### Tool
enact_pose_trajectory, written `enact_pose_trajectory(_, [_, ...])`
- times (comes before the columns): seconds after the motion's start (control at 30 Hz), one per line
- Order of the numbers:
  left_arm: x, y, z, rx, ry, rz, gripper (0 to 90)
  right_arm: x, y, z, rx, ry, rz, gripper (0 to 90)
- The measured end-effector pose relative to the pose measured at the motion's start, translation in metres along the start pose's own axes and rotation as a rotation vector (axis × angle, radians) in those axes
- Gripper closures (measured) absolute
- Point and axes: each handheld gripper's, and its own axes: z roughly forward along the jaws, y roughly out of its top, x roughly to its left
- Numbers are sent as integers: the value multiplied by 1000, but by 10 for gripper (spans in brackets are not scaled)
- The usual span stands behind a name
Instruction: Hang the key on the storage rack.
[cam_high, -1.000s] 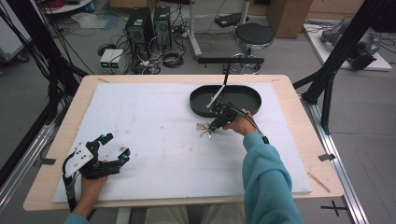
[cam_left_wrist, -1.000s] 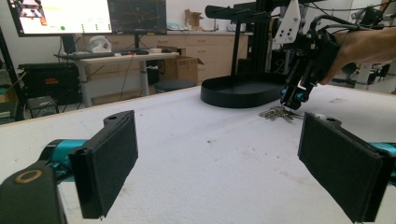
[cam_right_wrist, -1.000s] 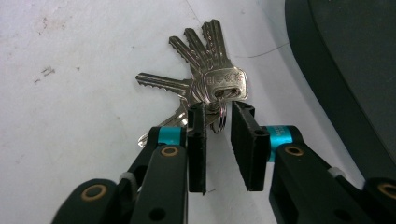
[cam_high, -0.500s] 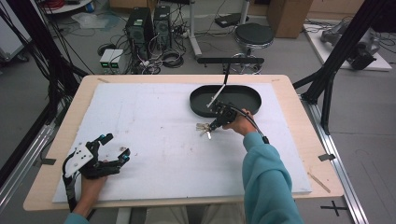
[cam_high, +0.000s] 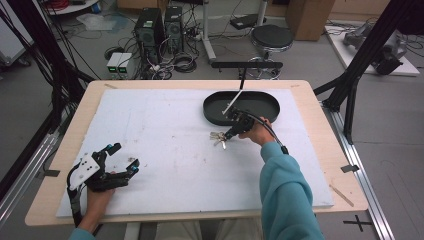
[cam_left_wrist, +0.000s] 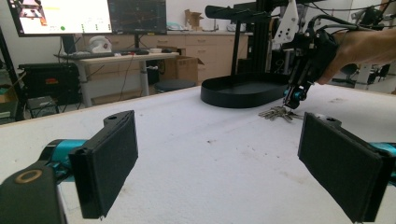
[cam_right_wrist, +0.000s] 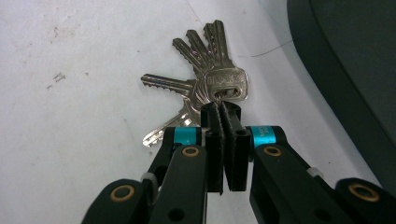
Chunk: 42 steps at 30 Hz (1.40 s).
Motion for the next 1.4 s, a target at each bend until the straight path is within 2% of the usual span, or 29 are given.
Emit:
enact_pose_trajectory(0.33, [0,0,0,1,0,0,125,1,1,-3,-26,-6,3,893])
enact_pose_trajectory(0.67, [0,0,0,0,0,0,125,2,2,-14,-98,-11,-10,894])
enact_pose_trajectory(0.8, [0,0,0,0,1,0,125,4,2,-23,-152,-18,-19,894])
enact_pose_trajectory(0.9, [0,0,0,0,0,0,125,4,1,-28,-174,-14,-10,894])
enact_pose_trajectory(0.93, [0,0,0,0,1,0,125,4,1,-33,-199,-18,-10,894])
enact_pose_trajectory(1.1, [0,0,0,0,0,0,125,3,0,-46,-242,-22,-5,894])
enact_pose_trajectory(1.13, [0,0,0,0,1,0,125,3,-1,-53,-275,-23,6,894])
enact_pose_trajectory(1.23, [0,0,0,-2,1,-2,125,1,-3,-62,-321,-29,9,894])
enact_pose_trajectory(1.4, [0,0,0,-2,0,-4,125,1,-7,-70,-350,-41,11,894])
